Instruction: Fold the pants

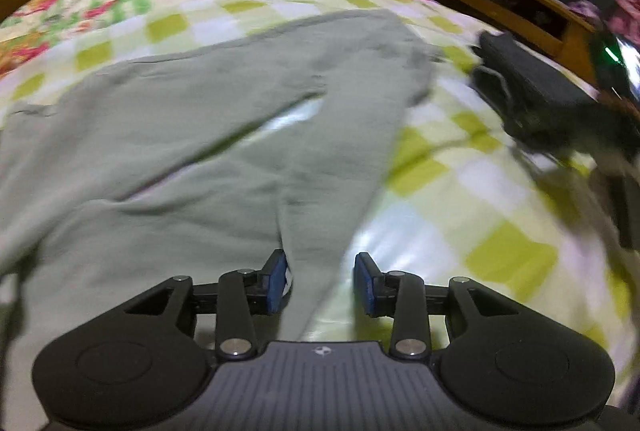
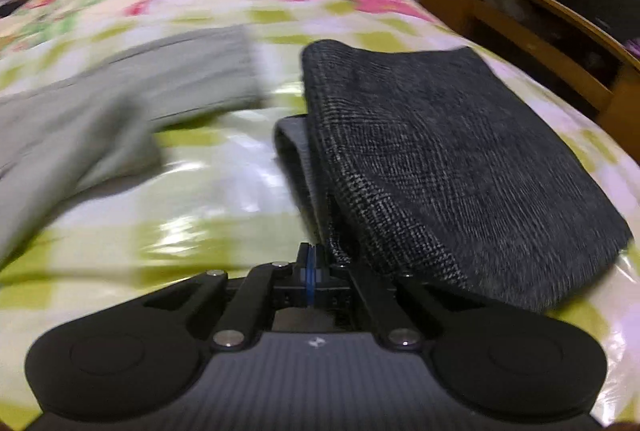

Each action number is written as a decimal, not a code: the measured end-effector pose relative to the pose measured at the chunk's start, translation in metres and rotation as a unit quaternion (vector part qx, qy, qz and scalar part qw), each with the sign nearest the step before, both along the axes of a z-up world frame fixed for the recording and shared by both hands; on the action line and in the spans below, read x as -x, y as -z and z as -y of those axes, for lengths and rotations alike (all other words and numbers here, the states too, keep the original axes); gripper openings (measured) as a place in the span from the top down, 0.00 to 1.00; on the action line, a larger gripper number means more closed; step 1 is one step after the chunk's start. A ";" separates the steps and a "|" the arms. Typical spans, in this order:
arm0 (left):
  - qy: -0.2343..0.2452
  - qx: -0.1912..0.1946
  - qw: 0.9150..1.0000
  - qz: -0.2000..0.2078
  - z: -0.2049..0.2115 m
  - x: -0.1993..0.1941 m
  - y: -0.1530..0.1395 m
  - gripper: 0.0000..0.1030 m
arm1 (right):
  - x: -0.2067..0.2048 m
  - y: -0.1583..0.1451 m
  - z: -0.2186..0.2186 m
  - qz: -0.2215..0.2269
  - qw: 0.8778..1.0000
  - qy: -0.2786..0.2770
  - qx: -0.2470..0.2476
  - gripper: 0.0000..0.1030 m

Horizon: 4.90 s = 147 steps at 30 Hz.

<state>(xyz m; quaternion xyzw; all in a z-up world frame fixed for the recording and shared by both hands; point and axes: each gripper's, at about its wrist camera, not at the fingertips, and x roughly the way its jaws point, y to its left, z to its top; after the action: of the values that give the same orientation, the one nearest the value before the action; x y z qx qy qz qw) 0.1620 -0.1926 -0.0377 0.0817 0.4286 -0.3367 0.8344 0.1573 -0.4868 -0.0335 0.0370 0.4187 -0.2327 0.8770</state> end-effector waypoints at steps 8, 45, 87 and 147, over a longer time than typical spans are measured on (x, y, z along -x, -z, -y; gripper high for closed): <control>0.041 0.034 0.999 -0.005 0.001 0.024 -0.005 0.52 | 0.008 -0.056 -0.069 0.091 0.983 -0.099 -0.128 0.51; 0.077 0.015 0.997 0.010 0.011 0.081 -0.022 0.45 | 0.097 -0.027 -0.017 0.127 0.947 0.069 -0.288 0.43; -0.167 -0.063 0.976 0.126 -0.286 -0.065 -0.058 0.24 | -0.057 -0.059 -0.278 0.053 0.918 -0.380 -0.098 0.59; -0.055 -0.104 0.981 0.152 -0.265 0.066 -0.045 0.66 | -0.071 -0.044 -0.361 0.018 0.830 -0.554 0.065 0.30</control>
<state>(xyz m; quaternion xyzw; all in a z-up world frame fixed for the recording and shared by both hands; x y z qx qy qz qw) 0.0955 0.0729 0.0072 0.1947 0.3333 -0.2279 0.8939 0.2286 -0.1261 0.0103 -0.2543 0.3369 0.2657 0.8668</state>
